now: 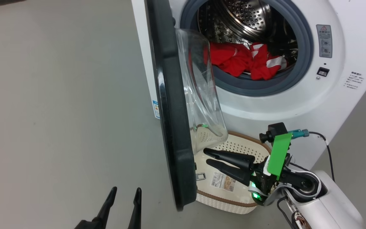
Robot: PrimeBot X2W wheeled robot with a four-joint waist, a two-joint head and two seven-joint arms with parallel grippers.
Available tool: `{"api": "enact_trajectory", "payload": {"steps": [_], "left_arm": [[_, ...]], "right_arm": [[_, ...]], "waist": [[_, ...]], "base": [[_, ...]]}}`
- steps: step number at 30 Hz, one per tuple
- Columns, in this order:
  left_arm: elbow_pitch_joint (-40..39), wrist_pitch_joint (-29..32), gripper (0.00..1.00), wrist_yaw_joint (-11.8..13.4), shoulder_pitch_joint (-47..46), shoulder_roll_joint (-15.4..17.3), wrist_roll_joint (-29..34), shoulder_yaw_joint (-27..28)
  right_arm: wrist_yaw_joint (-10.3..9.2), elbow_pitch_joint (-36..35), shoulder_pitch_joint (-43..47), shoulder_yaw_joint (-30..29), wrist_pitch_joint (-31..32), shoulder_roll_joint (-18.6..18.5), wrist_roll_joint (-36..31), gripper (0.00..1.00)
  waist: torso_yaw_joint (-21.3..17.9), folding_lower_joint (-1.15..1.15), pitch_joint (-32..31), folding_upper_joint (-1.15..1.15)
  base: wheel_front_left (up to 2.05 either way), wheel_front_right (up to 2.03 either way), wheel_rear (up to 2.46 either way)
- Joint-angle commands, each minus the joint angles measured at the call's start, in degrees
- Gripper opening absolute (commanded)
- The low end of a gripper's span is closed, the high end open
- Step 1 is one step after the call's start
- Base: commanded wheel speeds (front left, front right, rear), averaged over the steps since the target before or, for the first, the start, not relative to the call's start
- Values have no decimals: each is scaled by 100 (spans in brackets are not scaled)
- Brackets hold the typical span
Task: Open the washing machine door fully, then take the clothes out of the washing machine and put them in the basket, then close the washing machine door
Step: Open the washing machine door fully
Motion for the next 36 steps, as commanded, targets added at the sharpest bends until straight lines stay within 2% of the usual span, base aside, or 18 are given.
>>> {"api": "enact_trajectory", "payload": {"steps": [1,12,29,32,36], "left_arm": [[-106,-70,100,-65,-77,29,47,241],[-74,-70,100,-125,-52,29,95,443],[-77,-70,100,-155,67,29,87,599],[-75,-70,100,-159,66,29,86,611],[-66,-70,100,-162,49,29,80,621]], "right_arm": [[3,-140,46,-24,-54,56,-47,100],[3,-75,638,-457,-307,7,-274,100],[3,-82,1667,-1035,-1149,-31,-639,100],[3,-157,1772,-1098,-1451,-106,-873,100],[3,-402,1879,-983,-2142,-285,-1513,100]], "waist": [[-102,0,-5,0],[-369,0,-46,0],[-598,0,-121,0],[-629,0,-108,0],[-659,0,-85,0]], "base": [[0,0,0],[0,0,0],[0,0,0],[0,0,0],[0,0,0]]}}
